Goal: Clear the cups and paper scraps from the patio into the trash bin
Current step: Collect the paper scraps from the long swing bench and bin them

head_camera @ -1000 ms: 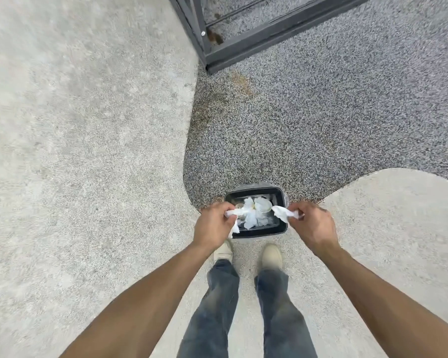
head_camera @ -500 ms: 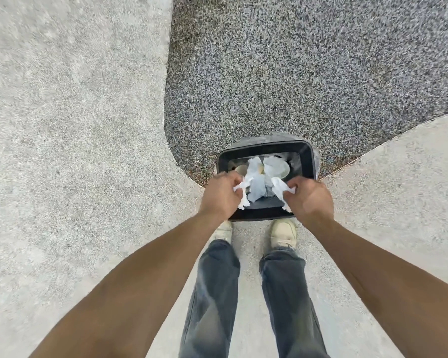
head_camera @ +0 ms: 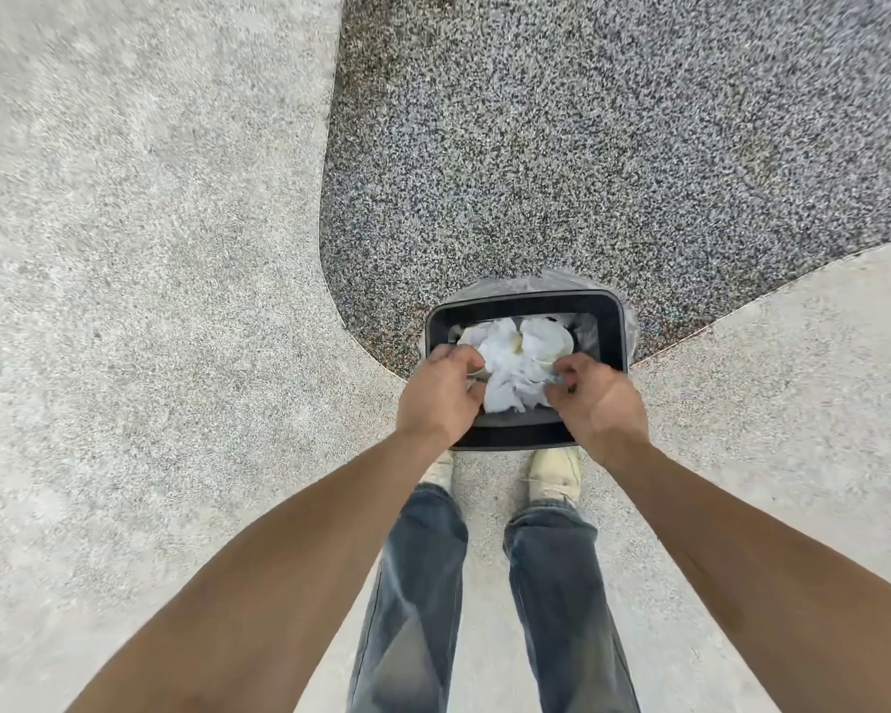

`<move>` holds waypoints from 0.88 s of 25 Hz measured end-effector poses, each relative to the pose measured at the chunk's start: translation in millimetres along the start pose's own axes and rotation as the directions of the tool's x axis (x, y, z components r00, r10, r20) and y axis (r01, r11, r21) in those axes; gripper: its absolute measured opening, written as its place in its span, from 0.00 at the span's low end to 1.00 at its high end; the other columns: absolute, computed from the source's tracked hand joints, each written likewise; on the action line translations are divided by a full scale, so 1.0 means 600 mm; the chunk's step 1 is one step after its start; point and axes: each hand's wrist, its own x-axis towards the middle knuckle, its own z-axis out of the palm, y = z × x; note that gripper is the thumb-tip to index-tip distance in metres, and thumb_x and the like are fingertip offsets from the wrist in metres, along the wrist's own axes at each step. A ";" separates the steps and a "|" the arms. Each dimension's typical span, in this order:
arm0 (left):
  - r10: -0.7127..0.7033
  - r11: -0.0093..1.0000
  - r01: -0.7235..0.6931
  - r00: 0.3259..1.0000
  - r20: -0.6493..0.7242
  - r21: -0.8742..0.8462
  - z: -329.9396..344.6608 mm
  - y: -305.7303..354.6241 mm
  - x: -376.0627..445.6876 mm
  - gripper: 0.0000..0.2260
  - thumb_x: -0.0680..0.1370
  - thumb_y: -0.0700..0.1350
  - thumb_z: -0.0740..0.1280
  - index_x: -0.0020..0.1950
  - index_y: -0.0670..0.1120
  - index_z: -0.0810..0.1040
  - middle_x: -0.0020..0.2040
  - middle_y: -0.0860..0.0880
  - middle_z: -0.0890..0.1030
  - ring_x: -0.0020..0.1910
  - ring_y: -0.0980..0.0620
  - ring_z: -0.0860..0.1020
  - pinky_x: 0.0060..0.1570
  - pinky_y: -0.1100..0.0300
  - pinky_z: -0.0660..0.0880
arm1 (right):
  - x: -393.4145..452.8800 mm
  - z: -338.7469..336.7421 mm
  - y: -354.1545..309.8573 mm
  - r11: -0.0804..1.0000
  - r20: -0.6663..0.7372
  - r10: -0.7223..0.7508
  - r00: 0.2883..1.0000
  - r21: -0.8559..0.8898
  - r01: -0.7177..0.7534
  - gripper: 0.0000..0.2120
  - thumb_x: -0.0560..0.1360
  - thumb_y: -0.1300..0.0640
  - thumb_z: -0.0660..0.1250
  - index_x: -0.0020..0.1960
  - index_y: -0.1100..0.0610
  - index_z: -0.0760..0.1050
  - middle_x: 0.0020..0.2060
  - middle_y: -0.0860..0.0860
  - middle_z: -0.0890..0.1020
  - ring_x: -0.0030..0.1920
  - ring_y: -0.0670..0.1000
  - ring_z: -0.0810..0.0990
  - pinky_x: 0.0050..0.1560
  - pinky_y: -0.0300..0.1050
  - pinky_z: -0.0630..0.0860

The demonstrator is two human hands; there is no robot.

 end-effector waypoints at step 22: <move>0.621 0.671 -0.524 0.783 -0.011 0.525 -0.501 0.465 -0.378 0.41 0.63 0.82 0.48 0.71 0.72 0.36 0.76 0.60 0.32 0.74 0.57 0.31 0.69 0.46 0.28 | -0.465 -0.614 -0.141 0.912 -0.549 -0.362 0.753 -0.376 0.165 0.38 0.68 0.20 0.43 0.74 0.34 0.46 0.77 0.44 0.53 0.76 0.51 0.41 0.73 0.63 0.48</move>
